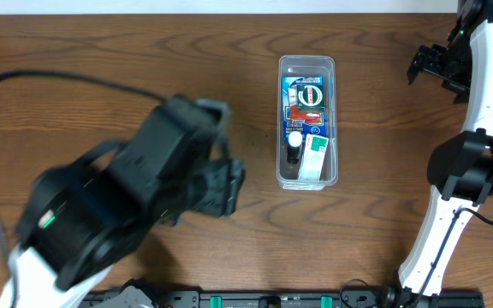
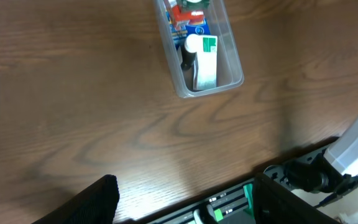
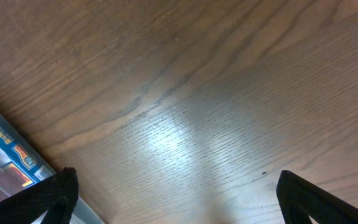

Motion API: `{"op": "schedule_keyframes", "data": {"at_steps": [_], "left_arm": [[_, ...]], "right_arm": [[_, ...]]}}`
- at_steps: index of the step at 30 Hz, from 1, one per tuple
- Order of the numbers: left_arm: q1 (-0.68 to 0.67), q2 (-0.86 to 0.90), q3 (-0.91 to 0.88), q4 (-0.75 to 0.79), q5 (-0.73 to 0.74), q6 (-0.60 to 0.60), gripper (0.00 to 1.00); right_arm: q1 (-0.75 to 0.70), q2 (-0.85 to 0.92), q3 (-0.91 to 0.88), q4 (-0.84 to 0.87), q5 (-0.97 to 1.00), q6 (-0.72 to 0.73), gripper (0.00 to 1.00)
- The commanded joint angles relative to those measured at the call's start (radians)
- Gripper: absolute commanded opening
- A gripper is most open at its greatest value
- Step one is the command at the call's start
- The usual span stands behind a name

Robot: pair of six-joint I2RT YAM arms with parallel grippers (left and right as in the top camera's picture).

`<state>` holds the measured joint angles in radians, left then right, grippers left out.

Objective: Pack container

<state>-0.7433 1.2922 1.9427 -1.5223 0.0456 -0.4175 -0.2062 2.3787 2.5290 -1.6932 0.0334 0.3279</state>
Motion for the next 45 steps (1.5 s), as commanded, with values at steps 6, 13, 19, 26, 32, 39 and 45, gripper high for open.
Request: {"op": "schedule_keyframes", "data": {"at_steps": [6, 13, 19, 26, 32, 39, 45], "left_arm": [[0.001, -0.221, -0.198, 0.03, -0.04, 0.013, 0.98], [0.001, -0.275, -0.252, -0.098, -0.034, 0.013, 0.98], [0.001, -0.274, -0.252, -0.149, -0.031, 0.013, 0.98], [0.0, -0.27, -0.28, -0.088, -0.031, 0.132, 0.98], [-0.006, -0.28, -0.407, 0.091, -0.031, 0.367, 0.98], [0.08, -0.425, -0.747, 0.419, 0.047, 0.441, 0.98], [0.253, -0.673, -1.133, 0.736, 0.217, 0.571, 0.98]], "right_arm": [[-0.003, 0.002, -0.003, -0.001, 0.0, -0.011, 0.99], [-0.003, 0.002, -0.003, -0.001, 0.0, -0.011, 0.99], [-0.003, 0.002, -0.003, -0.001, 0.0, -0.011, 0.99], [-0.003, 0.002, -0.003, -0.001, 0.0, -0.011, 0.99], [-0.003, 0.002, -0.003, -0.001, 0.0, -0.011, 0.99], [-0.003, 0.002, -0.003, -0.001, 0.0, -0.011, 0.99], [-0.003, 0.002, -0.003, -0.001, 0.0, -0.011, 0.99]]}}
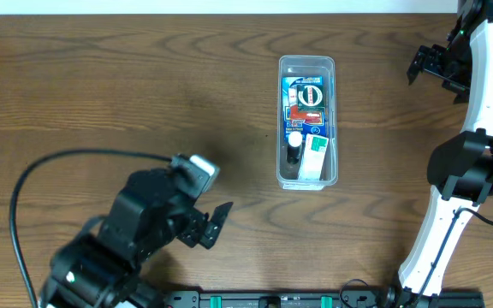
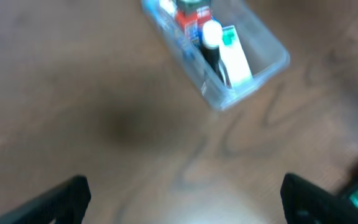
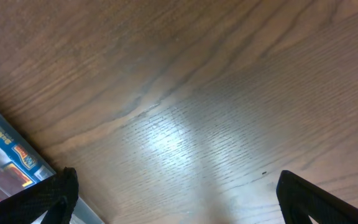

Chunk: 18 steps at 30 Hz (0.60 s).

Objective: Pack container

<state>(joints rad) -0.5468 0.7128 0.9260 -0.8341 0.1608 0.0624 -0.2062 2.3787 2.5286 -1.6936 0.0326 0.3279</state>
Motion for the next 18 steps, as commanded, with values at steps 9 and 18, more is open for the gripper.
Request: {"op": "schedule_keyframes", "data": {"at_steps": [9, 18], "left_arm": [[0.27, -0.521, -0.475, 0.228, 0.146, 0.086, 0.98], [0.42, -0.631, -0.513, 0.32, 0.142, 0.087, 0.98]], "right_arm": [[-0.003, 0.002, -0.003, -0.001, 0.001, -0.011, 0.99], [-0.003, 0.002, -0.003, 0.0, 0.001, -0.011, 0.99]]}}
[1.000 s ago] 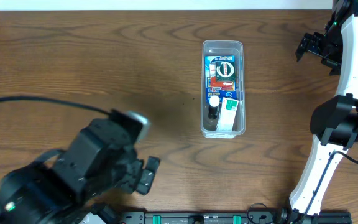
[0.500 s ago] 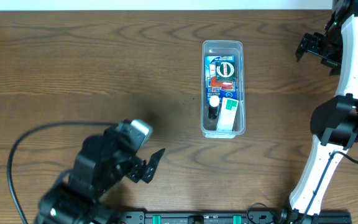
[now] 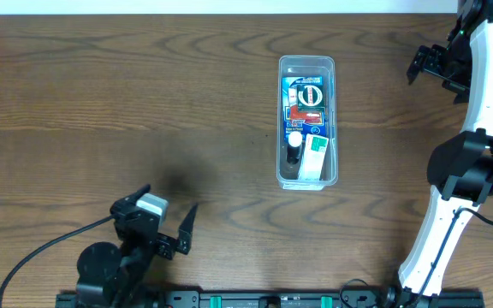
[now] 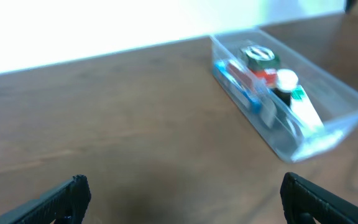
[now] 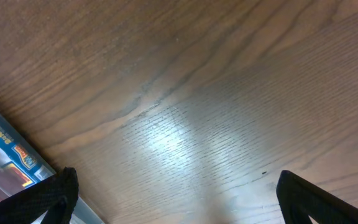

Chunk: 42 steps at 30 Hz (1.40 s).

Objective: Pack container

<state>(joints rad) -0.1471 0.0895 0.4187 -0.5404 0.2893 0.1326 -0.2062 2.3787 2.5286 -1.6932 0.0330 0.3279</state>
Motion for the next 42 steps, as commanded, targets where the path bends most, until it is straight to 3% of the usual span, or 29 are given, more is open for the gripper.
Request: {"op": "schedule_keyframes", "data": {"at_steps": [1, 6, 24, 42], "left_arm": [[0.029, -0.008, -0.011, 0.049, 0.013, 0.017, 0.98], [0.055, -0.008, -0.03, 0.136, 0.013, 0.022, 0.98], [0.115, -0.088, -0.153, 0.177, 0.013, 0.032, 0.98], [0.177, -0.088, -0.241, 0.497, 0.014, 0.031, 0.98]], "right_arm": [[-0.003, 0.002, -0.003, -0.001, 0.0, -0.011, 0.99], [-0.003, 0.002, -0.003, -0.001, 0.0, -0.011, 0.99], [-0.003, 0.002, -0.003, -0.001, 0.0, -0.011, 0.99], [-0.003, 0.002, -0.003, -0.001, 0.0, -0.011, 0.99]]}}
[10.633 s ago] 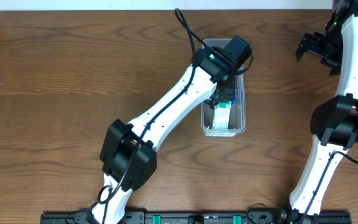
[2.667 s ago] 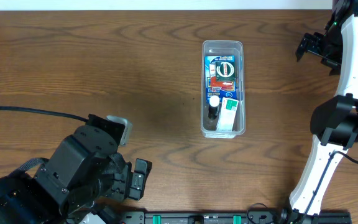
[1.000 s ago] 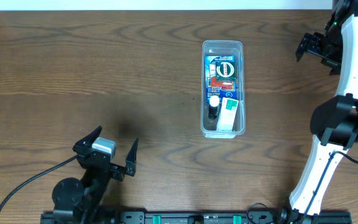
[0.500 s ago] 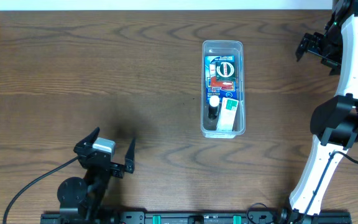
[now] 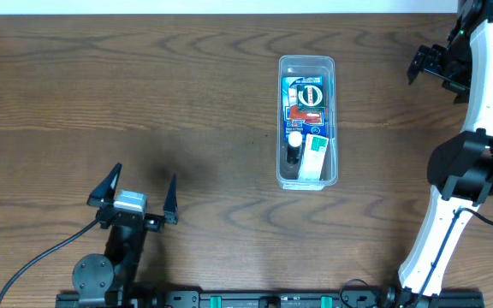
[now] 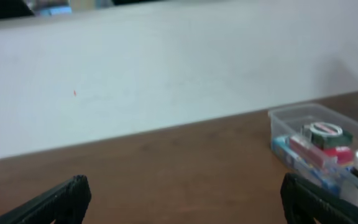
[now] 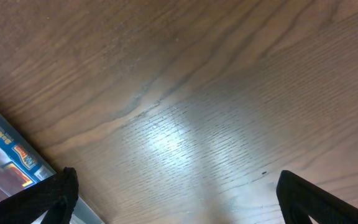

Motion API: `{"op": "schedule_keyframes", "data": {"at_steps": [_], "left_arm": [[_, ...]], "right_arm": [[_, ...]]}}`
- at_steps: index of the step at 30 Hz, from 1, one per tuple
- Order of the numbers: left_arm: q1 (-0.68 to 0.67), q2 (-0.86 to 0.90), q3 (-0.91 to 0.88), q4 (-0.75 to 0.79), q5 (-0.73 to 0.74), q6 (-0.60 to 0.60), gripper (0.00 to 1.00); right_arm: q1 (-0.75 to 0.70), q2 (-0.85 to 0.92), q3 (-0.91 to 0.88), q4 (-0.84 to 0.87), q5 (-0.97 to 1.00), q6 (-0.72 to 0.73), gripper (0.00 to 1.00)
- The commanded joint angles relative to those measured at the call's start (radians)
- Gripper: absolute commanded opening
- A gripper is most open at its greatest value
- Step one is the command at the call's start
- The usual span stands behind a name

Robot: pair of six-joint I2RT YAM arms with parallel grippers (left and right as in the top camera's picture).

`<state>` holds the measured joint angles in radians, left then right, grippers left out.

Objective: Pack container

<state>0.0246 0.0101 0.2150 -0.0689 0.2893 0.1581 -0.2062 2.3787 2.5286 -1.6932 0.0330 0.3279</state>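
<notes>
The clear plastic container (image 5: pixel 307 120) stands on the table right of centre. It holds a round green-lidded tin (image 5: pixel 308 92), a red pack, a white-capped dark bottle (image 5: pixel 294 142) and a white-and-green tube (image 5: pixel 316 156). My left gripper (image 5: pixel 138 190) sits low near the front edge, far left of the container, open and empty. In the left wrist view the container (image 6: pixel 319 149) shows at the right, beyond the open gripper (image 6: pixel 182 199). My right gripper (image 5: pixel 428 66) hangs at the far right, open and empty (image 7: pixel 179 199), with the container's corner (image 7: pixel 5 158) at its left.
Brown wooden table (image 5: pixel 144 94). A white wall (image 6: pixel 166 68) runs behind the far edge. The right arm's white links (image 5: pixel 478 128) stand along the right side. A black rail (image 5: pixel 272 299) lines the front edge.
My left gripper has shifted a little left and away from the front edge and now points level across the table at the wall. It stays open. The right arm and container are unchanged.
My left arm first hung high over the table left of the container, looking down at it. Then it stood lower toward the front left, then folded near the front edge. Now it rests there, level and open. The right arm never moved.
</notes>
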Motion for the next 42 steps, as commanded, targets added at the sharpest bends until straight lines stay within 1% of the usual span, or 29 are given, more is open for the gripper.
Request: {"op": "schedule_keyframes", "data": {"at_steps": [1, 14, 18, 22, 28, 34, 42], "left_arm": [[0.005, -0.008, -0.049, 0.04, 0.014, 0.006, 0.98], [0.005, -0.009, -0.212, 0.229, 0.014, 0.006, 0.98], [0.012, -0.009, -0.211, 0.229, 0.013, 0.006, 0.98], [0.015, -0.009, -0.211, 0.222, 0.013, 0.006, 0.98], [0.015, -0.009, -0.211, 0.089, 0.009, 0.006, 0.98], [0.028, -0.009, -0.211, 0.024, 0.01, 0.006, 0.98], [0.032, -0.009, -0.211, 0.024, 0.01, 0.006, 0.98]], "right_arm": [[-0.003, 0.002, -0.003, -0.001, 0.0, -0.011, 0.99], [-0.003, 0.002, -0.003, -0.001, 0.0, -0.011, 0.99], [-0.003, 0.002, -0.003, -0.001, 0.0, -0.011, 0.99], [-0.003, 0.002, -0.003, -0.001, 0.0, -0.011, 0.99], [-0.003, 0.002, -0.003, -0.001, 0.0, -0.011, 0.99], [-0.003, 0.002, -0.003, -0.001, 0.0, -0.011, 0.99], [-0.003, 0.002, -0.003, -0.001, 0.0, -0.011, 0.99]]}}
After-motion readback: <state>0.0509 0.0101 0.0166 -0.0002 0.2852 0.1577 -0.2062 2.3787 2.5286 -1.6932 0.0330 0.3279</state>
